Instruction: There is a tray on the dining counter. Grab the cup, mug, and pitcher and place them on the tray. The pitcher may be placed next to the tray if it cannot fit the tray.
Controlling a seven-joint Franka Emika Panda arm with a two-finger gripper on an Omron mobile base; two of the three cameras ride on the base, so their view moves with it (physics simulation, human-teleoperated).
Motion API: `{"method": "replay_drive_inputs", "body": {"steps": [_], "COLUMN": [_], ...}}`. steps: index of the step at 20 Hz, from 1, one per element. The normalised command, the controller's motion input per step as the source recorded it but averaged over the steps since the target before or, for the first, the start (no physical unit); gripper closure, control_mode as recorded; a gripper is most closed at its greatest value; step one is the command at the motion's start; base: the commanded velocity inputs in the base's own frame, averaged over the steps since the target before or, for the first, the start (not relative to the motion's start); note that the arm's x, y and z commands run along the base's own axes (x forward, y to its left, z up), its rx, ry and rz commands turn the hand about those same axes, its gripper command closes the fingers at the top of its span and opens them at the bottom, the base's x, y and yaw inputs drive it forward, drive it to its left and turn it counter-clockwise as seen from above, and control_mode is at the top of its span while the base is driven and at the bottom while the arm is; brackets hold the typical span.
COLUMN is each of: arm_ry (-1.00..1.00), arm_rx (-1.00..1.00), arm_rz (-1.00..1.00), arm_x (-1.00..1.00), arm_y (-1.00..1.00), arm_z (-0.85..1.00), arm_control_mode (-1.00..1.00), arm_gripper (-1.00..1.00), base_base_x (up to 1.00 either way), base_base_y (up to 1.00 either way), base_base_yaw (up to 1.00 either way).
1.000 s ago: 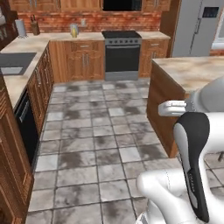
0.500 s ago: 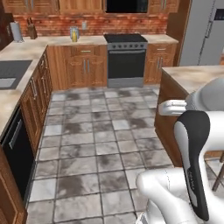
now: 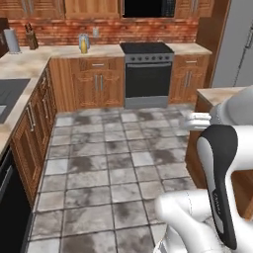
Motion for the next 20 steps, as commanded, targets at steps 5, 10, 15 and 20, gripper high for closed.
{"method": "replay_drive_inputs", "body": {"steps": [5,10,15,20], "arm_ry": [0.00,0.00,0.00,0.00], "arm_rx": [0.00,0.00,0.00,0.00], "arm_rz": [0.00,0.00,0.00,0.00], "arm_x": [0.00,0.00,0.00,0.00], "arm_y": [0.00,0.00,0.00,0.00], "arm_z": [0.00,0.00,0.00,0.00], "arm_control_mode": [1.00,1.00,1.00,1.00], "arm_gripper": [-1.00,-1.00,-1.00,-1.00], "base_base_x": [1.00,1.00,1.00,0.97], "base_base_y": [0.19,0.32,0.34,0.28], "base_base_yaw": [0.00,0.00,0.00,0.00]}}
